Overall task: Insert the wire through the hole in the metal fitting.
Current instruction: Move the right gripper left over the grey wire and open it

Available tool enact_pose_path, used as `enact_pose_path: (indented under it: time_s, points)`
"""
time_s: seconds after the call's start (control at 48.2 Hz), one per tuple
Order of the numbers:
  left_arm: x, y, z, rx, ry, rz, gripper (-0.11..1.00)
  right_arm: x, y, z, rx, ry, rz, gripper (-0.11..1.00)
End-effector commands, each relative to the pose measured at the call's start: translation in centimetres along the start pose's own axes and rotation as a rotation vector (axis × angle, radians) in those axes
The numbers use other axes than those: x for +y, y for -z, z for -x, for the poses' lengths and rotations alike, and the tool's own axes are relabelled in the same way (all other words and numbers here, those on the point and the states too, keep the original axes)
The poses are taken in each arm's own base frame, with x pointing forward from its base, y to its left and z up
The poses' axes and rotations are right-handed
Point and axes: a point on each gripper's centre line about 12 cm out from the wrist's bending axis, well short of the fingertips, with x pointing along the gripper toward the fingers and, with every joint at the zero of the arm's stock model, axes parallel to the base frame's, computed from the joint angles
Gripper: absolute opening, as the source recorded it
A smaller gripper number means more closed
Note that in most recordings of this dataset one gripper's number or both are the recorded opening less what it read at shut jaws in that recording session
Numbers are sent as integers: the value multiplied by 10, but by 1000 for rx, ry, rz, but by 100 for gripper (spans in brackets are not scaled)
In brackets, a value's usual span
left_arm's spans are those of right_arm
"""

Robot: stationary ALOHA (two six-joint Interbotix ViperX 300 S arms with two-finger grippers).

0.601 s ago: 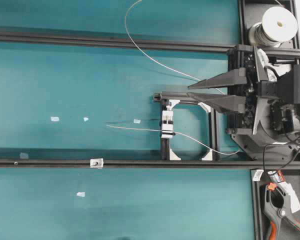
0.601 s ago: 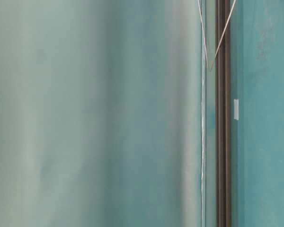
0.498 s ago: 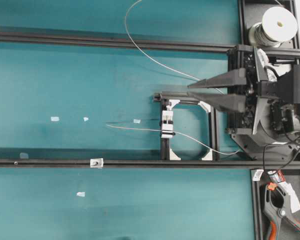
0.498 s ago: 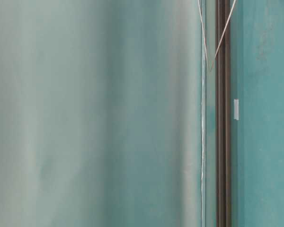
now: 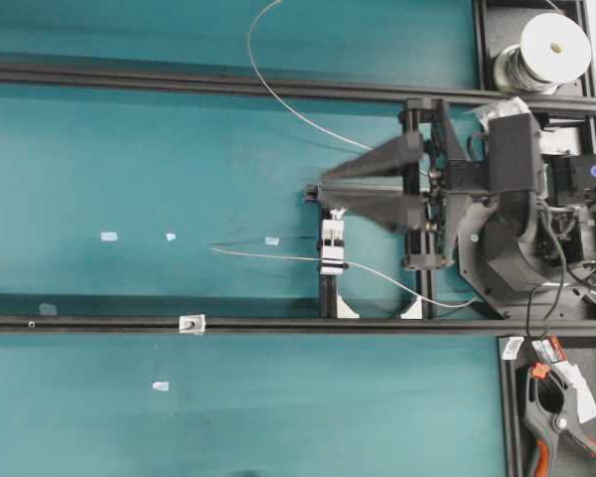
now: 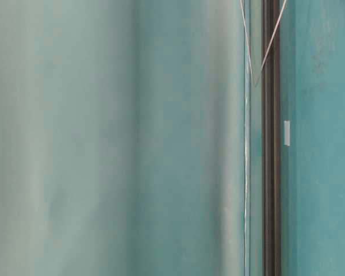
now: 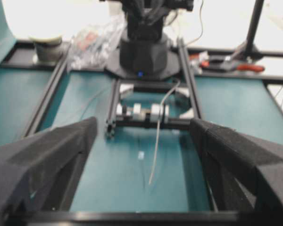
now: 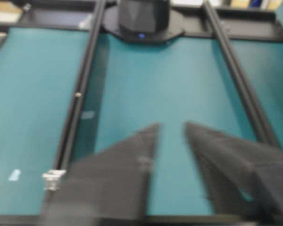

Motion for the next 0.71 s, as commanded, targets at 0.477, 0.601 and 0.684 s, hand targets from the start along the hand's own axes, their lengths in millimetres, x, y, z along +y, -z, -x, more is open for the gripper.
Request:
enact_pose_path:
  time_s: [0.477, 0.601, 0.684]
  points:
    - [3, 47, -26, 122, -13, 0, 80, -3, 17, -25, 76, 14, -13, 66]
    - [4, 66, -20, 116, -16, -2, 80, -4, 30, -38, 124, 19, -17, 66]
    - [4, 76, -19, 141, -18, 2, 80, -4, 41, -44, 167, 22, -33, 66]
